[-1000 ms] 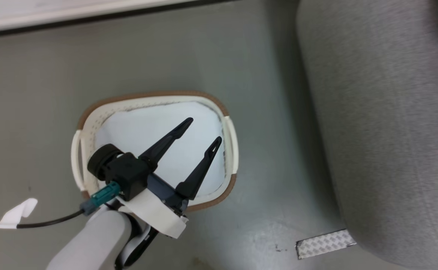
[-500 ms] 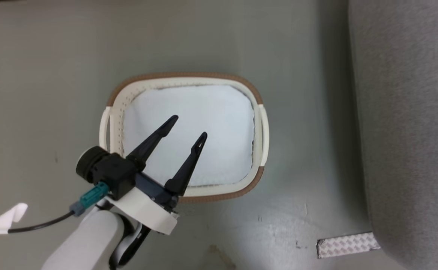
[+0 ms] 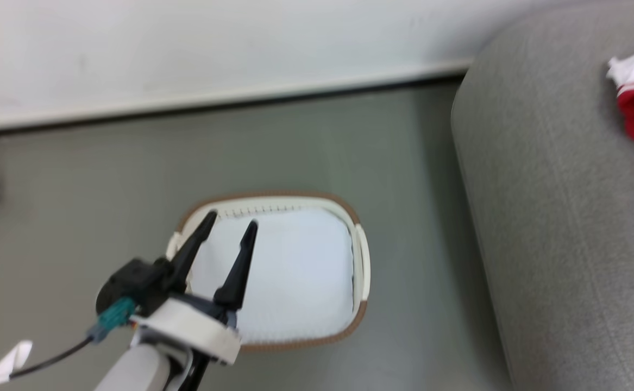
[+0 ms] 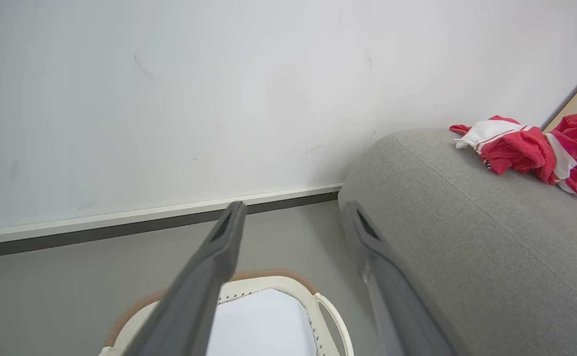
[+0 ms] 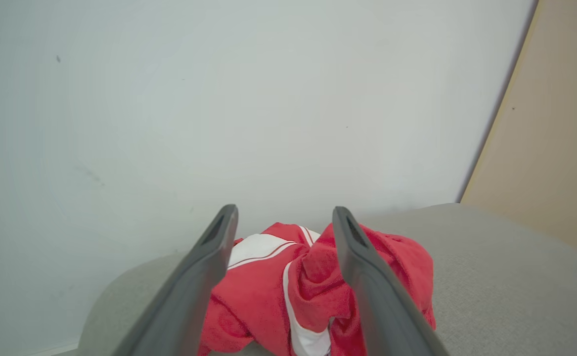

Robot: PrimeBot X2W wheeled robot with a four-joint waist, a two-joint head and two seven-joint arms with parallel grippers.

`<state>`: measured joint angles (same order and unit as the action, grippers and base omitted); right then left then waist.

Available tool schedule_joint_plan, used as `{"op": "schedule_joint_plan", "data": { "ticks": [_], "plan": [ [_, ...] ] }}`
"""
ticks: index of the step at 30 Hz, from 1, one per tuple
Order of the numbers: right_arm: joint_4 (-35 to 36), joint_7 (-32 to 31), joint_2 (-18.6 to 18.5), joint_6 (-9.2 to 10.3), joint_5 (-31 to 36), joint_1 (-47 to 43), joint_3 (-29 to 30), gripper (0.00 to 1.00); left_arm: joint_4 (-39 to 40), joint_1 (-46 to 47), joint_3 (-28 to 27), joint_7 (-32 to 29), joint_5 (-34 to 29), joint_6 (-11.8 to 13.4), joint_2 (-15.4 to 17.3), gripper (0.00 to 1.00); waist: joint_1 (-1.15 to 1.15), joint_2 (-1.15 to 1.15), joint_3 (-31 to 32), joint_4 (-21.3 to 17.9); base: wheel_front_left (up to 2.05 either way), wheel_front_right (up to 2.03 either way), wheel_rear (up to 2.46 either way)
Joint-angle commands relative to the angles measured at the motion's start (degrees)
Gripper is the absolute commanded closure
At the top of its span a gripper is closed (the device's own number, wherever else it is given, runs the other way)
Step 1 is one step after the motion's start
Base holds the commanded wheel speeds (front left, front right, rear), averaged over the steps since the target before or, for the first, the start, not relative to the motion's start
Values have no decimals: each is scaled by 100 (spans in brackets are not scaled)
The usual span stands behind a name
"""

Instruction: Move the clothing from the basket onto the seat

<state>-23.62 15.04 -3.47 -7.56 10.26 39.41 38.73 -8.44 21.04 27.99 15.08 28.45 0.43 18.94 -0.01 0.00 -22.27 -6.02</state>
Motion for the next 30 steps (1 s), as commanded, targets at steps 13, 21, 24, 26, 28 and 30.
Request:
{"op": "schedule_joint_plan", "data": {
  "ticks": [13,21,24,26,28,30],
  "plan": [
    [998,8,59,15,-1330,-2813,-2408,0,-583,-1633,-1500,5,-584,112,-550,0,1,0,1947,360,0,0,0],
    [1092,8,50,15,-1824,-3707,-3050,0,-737,-2073,-2211,6,-1033,-158,-1024,0,1,0,2252,454,0,0,0],
    [987,8,45,15,-1834,-3949,-3192,0,-797,-2154,-2417,6,-1200,-350,-1170,0,1,0,2317,441,0,0,0],
    [916,8,58,15,-1724,-4071,-3370,0,-834,-2183,-2523,6,-1302,-445,-1242,0,1,0,2353,431,0,0,0],
    [861,9,38,15,-1645,-4144,-3434,0,-872,-2202,-2630,6,-1393,-504,-1303,0,1,0,2392,419,0,0,0],
    [790,9,50,15,-1667,-4226,-3574,0,-895,-2219,-2713,6,-1477,-553,-1363,0,1,0,2426,412,0,0,0]
  ]
}}
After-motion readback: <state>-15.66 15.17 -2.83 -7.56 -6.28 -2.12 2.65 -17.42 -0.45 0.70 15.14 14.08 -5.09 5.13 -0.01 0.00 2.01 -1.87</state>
